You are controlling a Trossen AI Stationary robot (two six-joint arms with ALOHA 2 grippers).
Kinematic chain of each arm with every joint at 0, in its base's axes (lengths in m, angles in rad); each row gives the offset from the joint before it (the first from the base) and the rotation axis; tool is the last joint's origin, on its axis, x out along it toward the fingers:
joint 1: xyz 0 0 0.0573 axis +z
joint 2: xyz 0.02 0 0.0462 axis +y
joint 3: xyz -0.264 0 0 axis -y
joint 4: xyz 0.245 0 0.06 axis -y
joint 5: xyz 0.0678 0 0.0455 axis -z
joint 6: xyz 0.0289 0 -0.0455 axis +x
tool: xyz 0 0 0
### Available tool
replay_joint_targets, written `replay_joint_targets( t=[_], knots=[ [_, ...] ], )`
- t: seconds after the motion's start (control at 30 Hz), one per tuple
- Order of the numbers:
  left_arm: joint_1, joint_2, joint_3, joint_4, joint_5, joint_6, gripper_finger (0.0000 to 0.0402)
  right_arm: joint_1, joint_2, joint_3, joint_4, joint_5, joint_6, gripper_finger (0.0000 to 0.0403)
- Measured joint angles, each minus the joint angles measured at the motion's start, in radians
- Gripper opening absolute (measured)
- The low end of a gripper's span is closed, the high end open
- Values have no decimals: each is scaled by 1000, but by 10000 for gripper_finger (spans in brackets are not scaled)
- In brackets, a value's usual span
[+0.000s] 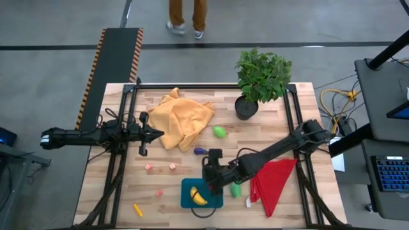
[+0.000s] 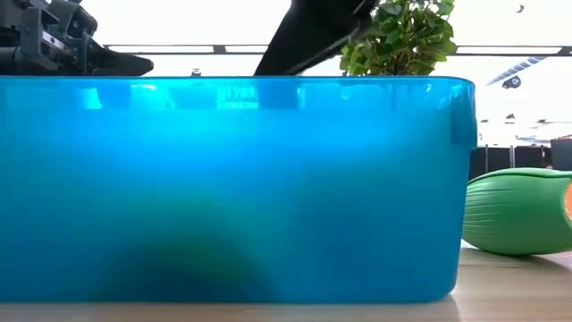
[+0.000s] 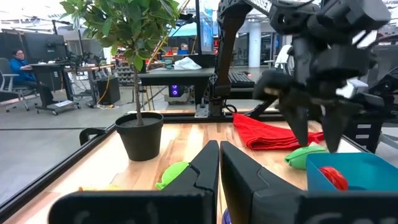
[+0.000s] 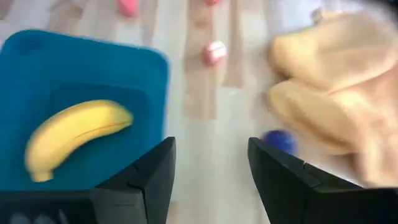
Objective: Pick and placing Produce into tupperware
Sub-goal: Put the green melon into the blue bin
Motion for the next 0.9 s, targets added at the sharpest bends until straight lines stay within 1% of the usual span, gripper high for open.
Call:
replay_joint_targets(
  t=[0.1,0.2,0.3,0.53,0.7,0.77,0.83,0.9],
  knots=[
    [0,0,0,1,0,0,0,-11,-14,-3,5,47,-78,194],
    [0,1,0,0,0,0,0,-37,-14,-3,8,49,-140,194],
    [0,1,0,0,0,0,0,-72,-17,-3,8,50,-153,194],
    [0,1,0,1,0,0,0,-131,-24,-4,1,56,-69,194],
    [0,2,0,0,0,0,0,-138,-8,-8,-3,-17,-48,194],
    [0,1,0,0,0,0,0,-138,1,-8,-8,-23,-20,196],
    [0,1,0,0,0,0,0,-139,4,-9,-23,-24,-1,208],
    [0,0,0,0,0,0,0,-142,4,-9,-57,-22,33,229]
  ],
)
